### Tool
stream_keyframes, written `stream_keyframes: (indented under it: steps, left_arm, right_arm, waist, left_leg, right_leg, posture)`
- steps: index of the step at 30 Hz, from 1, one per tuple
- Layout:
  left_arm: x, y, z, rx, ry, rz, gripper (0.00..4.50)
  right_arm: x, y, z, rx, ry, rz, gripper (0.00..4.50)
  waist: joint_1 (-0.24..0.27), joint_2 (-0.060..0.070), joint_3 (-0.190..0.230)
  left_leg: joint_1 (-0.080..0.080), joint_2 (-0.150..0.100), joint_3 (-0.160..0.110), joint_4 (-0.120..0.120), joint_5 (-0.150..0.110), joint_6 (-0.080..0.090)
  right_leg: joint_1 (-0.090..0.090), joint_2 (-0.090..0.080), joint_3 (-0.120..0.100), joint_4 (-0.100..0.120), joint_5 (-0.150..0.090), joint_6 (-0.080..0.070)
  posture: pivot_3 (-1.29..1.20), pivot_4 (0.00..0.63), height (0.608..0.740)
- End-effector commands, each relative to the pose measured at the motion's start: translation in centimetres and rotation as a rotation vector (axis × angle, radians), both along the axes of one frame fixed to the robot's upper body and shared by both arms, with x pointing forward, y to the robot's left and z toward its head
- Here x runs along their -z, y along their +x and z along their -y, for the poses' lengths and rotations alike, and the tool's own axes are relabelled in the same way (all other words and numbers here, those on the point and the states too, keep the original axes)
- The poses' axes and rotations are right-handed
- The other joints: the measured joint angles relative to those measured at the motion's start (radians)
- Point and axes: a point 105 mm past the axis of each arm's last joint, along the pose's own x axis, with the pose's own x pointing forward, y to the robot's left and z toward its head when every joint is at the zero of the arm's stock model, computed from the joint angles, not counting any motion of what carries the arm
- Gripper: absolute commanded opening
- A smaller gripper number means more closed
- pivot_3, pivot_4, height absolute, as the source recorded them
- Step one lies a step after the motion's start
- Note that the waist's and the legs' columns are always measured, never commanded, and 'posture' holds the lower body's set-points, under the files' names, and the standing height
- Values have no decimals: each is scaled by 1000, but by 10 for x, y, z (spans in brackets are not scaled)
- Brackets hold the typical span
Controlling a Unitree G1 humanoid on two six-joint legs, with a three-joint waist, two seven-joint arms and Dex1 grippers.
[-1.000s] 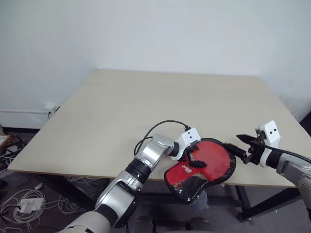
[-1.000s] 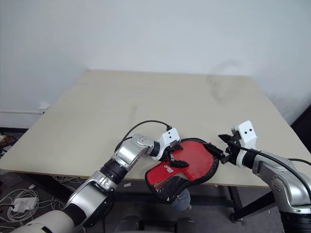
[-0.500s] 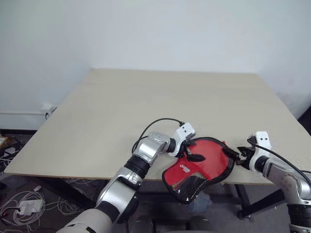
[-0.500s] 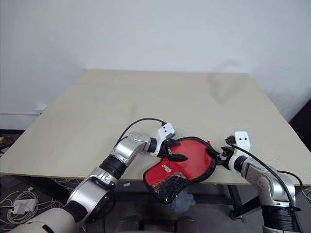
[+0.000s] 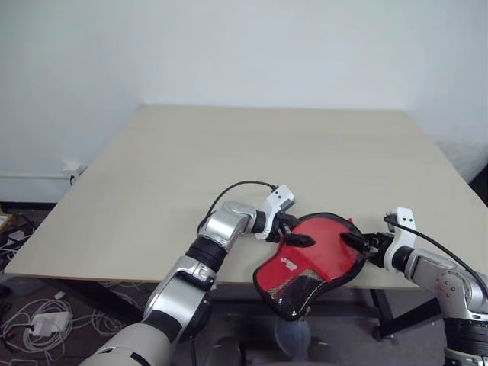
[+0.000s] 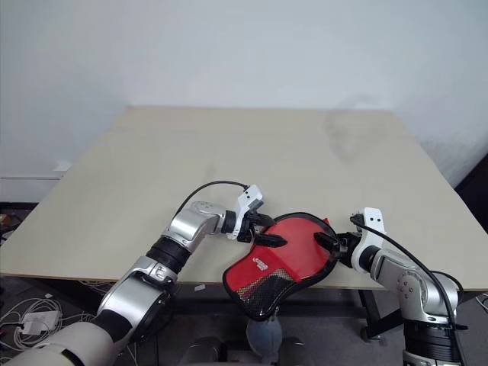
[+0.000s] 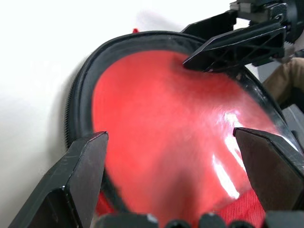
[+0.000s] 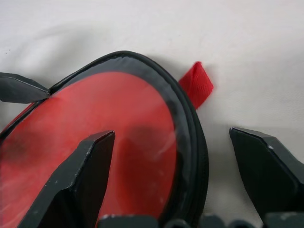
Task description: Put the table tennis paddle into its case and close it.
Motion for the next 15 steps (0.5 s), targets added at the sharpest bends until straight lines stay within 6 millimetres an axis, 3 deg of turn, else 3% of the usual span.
stream_keyframes:
  steps: [1,6,9,15]
  left_arm:
    - [7,13,-8,-91,75,11,4500]
    - [6,15,-10,-90,70,16,4500]
    - [-7,10,-12,-80,-7,-121,4500]
    - [-28,-3,-29,-13,-143,-274,4500]
  right_arm:
    - [-9,-3,-5,-16,88,20,3042]
    - [-14,5,-3,30,122,28,1193]
    - [-14,8,-3,77,165,28,166]
    - [-40,27,-11,147,212,158,9]
  waist:
    - [0,0,0]
    - [0,1,2]
    - [-1,0,2]
    - [-21,1,8]
  left_leg:
    - [0,0,0,0,0,0]
    - [-1,0,0,0,0,0]
    - [-1,0,0,-1,0,0]
    - [-6,-1,2,0,2,1]
  right_leg:
    - [0,0,0,0,0,0]
    - [-1,0,0,1,0,0]
    - [-1,0,0,1,0,0]
    - [-14,2,7,13,-1,1]
  posture:
    - [0,0,740]
    - [0,0,740]
    - [0,0,740]
    - [0,0,740]
